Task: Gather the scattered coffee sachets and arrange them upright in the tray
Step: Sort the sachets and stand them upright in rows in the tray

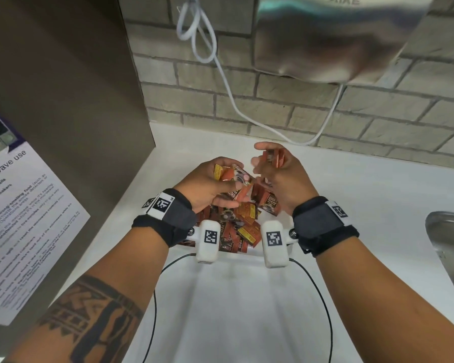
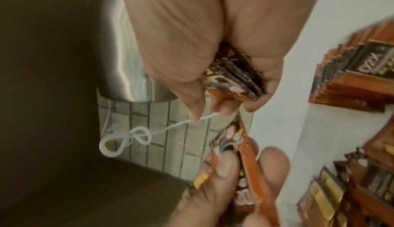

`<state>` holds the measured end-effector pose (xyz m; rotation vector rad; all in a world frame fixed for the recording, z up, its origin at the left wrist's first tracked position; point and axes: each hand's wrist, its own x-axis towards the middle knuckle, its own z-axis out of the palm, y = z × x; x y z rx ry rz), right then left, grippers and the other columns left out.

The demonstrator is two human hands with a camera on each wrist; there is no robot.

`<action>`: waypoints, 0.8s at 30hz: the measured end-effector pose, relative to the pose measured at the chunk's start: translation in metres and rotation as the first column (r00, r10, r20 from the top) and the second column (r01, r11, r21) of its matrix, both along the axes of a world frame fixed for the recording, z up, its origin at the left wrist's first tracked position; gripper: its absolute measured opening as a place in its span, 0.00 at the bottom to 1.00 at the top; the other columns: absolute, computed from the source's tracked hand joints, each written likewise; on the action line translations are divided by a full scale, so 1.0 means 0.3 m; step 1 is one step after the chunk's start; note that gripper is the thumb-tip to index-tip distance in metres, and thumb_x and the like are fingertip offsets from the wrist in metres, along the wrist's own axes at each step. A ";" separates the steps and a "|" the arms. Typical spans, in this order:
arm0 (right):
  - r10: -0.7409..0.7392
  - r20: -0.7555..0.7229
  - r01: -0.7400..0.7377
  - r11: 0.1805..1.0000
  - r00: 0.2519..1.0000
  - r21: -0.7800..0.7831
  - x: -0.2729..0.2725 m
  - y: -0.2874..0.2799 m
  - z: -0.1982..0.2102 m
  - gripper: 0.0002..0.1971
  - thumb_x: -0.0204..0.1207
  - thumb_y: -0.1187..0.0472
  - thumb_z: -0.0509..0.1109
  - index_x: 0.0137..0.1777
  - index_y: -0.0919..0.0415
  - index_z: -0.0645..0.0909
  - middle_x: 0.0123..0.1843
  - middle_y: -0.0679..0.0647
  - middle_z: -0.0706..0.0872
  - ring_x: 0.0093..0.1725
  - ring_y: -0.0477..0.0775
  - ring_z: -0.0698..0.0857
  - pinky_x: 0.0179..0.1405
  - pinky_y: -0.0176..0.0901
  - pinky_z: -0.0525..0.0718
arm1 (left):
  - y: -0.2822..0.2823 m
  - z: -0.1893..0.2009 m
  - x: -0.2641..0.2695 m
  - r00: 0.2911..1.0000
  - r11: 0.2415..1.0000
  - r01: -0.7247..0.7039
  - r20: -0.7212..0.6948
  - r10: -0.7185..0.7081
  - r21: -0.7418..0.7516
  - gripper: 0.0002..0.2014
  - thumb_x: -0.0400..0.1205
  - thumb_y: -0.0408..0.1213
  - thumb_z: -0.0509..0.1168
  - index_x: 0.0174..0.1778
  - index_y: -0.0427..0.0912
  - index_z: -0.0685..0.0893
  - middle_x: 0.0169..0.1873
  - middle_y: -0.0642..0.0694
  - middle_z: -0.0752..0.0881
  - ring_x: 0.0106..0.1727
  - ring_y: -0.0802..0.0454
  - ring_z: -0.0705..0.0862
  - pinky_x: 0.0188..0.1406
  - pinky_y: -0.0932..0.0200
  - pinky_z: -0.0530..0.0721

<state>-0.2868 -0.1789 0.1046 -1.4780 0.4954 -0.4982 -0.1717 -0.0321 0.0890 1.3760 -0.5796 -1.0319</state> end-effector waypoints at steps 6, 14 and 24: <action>0.108 -0.068 -0.116 0.984 0.992 -0.132 -0.009 0.006 -0.009 0.18 0.74 0.71 0.79 0.64 0.63 0.83 0.45 0.54 0.84 0.42 0.47 0.86 0.45 0.41 0.89 | -0.005 0.007 0.012 0.960 0.990 -0.136 0.248 0.127 0.023 0.22 0.71 0.34 0.83 0.60 0.46 0.87 0.48 0.42 0.92 0.41 0.47 0.92 0.26 0.59 0.86; 0.376 -0.221 -0.357 0.926 0.900 0.120 -0.024 0.003 -0.008 0.26 0.74 0.76 0.76 0.69 0.58 0.78 0.58 0.66 0.87 0.53 0.60 0.90 0.53 0.54 0.89 | -0.024 -0.003 0.025 0.922 0.964 -0.253 0.281 0.266 -0.082 0.23 0.65 0.32 0.86 0.54 0.43 0.89 0.40 0.45 0.91 0.32 0.47 0.85 0.28 0.55 0.84; 0.272 -0.161 -0.234 0.946 0.949 0.224 -0.044 0.002 -0.003 0.22 0.80 0.73 0.69 0.72 0.57 0.79 0.56 0.63 0.91 0.57 0.60 0.91 0.62 0.58 0.87 | -0.043 -0.036 0.031 0.885 0.977 -0.209 0.416 0.208 -0.043 0.13 0.85 0.31 0.64 0.59 0.48 0.91 0.57 0.49 0.91 0.60 0.50 0.89 0.66 0.48 0.85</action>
